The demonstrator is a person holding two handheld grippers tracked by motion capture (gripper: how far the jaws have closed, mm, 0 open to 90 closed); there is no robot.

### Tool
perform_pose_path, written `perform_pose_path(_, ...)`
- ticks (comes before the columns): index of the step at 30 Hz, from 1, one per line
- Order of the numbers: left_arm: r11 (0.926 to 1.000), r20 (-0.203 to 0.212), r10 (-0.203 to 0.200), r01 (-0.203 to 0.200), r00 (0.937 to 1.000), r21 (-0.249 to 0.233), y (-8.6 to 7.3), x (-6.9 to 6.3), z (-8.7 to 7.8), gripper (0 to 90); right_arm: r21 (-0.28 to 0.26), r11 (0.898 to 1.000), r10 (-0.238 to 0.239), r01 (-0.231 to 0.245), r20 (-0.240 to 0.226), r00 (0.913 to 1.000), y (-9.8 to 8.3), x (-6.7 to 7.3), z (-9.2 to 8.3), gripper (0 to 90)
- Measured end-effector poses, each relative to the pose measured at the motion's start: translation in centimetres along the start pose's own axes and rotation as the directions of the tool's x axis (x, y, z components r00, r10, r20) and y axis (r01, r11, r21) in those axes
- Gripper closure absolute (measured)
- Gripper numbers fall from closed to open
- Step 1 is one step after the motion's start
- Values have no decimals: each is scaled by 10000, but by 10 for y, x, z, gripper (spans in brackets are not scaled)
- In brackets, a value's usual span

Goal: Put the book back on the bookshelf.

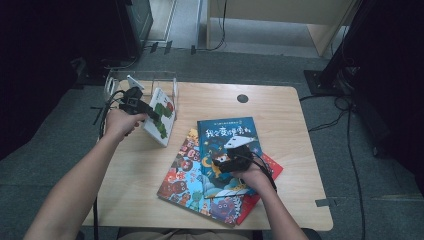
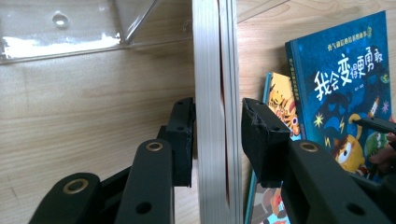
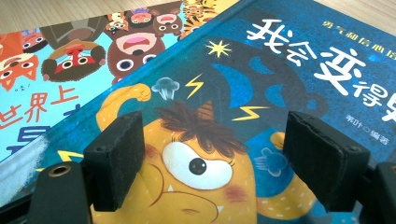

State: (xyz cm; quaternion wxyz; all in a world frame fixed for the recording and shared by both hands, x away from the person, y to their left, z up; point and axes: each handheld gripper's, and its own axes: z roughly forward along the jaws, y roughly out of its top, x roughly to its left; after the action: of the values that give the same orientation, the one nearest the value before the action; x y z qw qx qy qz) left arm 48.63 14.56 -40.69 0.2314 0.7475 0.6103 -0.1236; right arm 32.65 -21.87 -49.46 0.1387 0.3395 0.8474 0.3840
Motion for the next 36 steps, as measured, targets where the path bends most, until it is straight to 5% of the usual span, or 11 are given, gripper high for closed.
perform_pose_path(19,9999,426,-116,116,9990,20,-17,0,-2,714,-4,10000,0,0,4,10000,0,0,0,209)
perform_pose_path(36,9982,158,-605,604,9980,61,-15,-2,-3,754,-12,10000,-5,5,-5,10000,0,0,0,213)
